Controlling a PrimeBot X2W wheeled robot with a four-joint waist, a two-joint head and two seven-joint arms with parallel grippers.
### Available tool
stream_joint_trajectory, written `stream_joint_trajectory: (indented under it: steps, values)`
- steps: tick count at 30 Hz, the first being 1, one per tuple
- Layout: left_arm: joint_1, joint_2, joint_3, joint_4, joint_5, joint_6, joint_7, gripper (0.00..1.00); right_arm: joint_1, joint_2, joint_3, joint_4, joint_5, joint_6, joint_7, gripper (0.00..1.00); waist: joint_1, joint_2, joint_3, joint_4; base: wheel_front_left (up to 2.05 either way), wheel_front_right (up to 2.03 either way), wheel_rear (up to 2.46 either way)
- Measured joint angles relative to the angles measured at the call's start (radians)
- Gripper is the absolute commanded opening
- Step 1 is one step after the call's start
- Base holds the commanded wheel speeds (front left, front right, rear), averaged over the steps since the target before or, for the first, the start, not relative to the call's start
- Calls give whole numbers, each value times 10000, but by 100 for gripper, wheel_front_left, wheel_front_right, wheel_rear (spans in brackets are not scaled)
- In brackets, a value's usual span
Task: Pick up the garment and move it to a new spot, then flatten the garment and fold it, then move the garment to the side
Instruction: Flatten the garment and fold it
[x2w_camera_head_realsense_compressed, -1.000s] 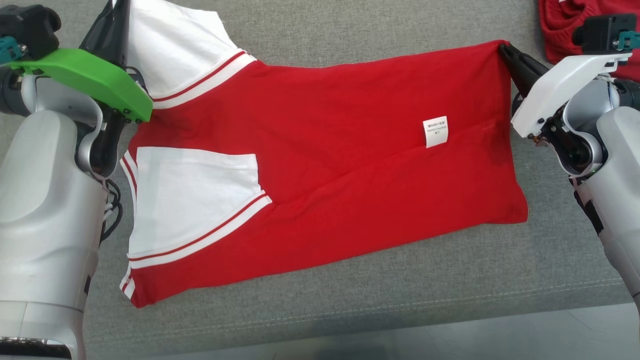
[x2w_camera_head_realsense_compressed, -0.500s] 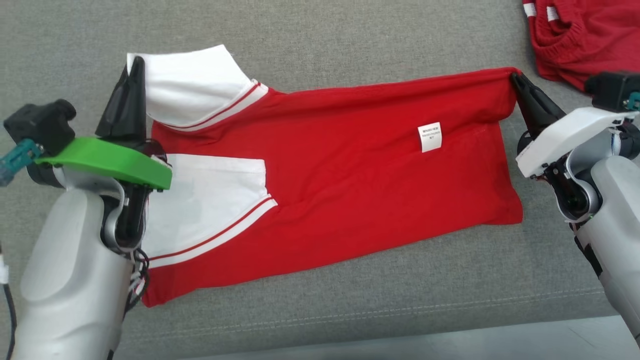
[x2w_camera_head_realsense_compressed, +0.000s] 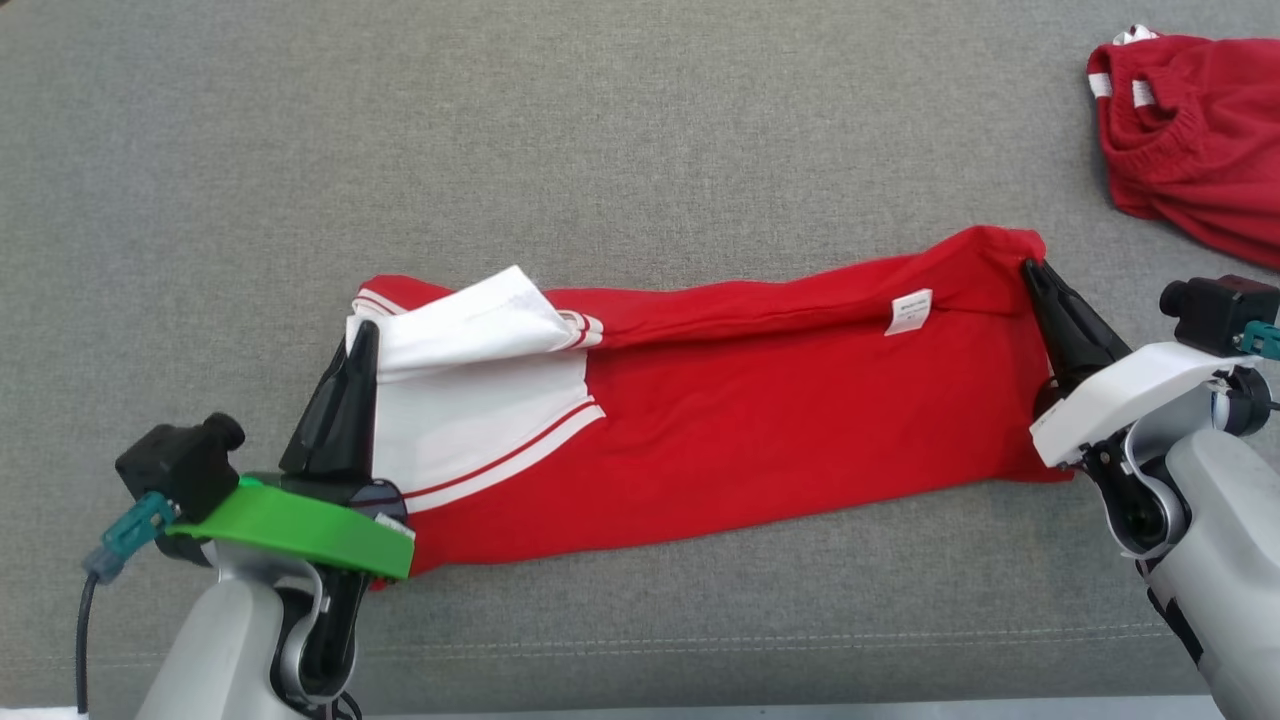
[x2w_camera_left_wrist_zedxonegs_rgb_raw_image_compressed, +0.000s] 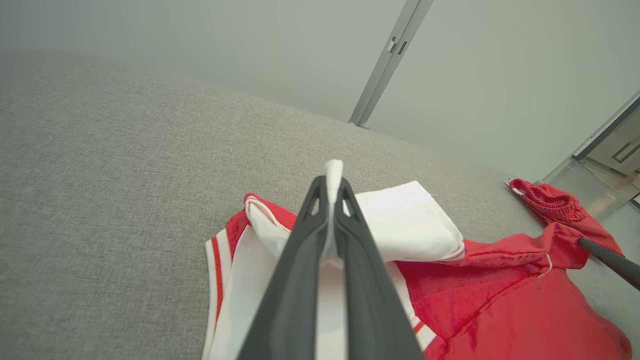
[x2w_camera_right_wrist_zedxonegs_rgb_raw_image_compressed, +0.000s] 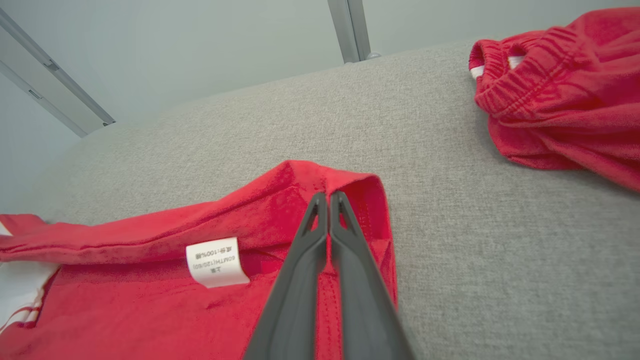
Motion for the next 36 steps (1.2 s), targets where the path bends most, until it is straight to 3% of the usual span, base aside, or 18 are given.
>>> stream_joint_trajectory:
  steps: [10, 23, 27, 29, 32, 34, 36]
  values:
    - [1746, -25, 303, -936, -290, 337, 0, 0, 529, -67, -10, -155, 190, 6, -69, 0, 0, 0, -329, 42, 0, 0, 0]
    - [2641, -192, 301, -525, -838, 573, 146, 0, 1108, -378, 508, -309, -268, 10, -249, 0, 0, 0, -331, -245, 0, 0, 0]
    - [2643, -167, 387, -491, -861, 589, 221, 0, 1214, -842, 1032, -416, -984, 10, -259, 20, 0, 0, -330, -314, 0, 0, 0]
    - [2647, -125, 408, -481, -867, 619, 257, 7, 1235, -955, 1262, -462, -1239, 13, -301, 30, 0, 1, -338, -357, 0, 0, 0]
    - [2647, -121, 405, -466, -869, 654, 324, 28, 1270, -1091, 1452, -523, -1530, 13, -343, 46, 0, 0, -344, -390, 0, 0, 0]
    - [2679, -84, 407, -414, -869, 662, 324, 97, 1316, -1120, 1570, -491, -1641, 13, -343, 100, 0, 0, -366, -413, 0, 0, 0]
    - [2703, 15, 407, -403, -842, 700, 320, 100, 1474, -1122, 1582, -470, -1641, 13, -343, 100, 0, 0, -411, -439, 0, 0, 0]
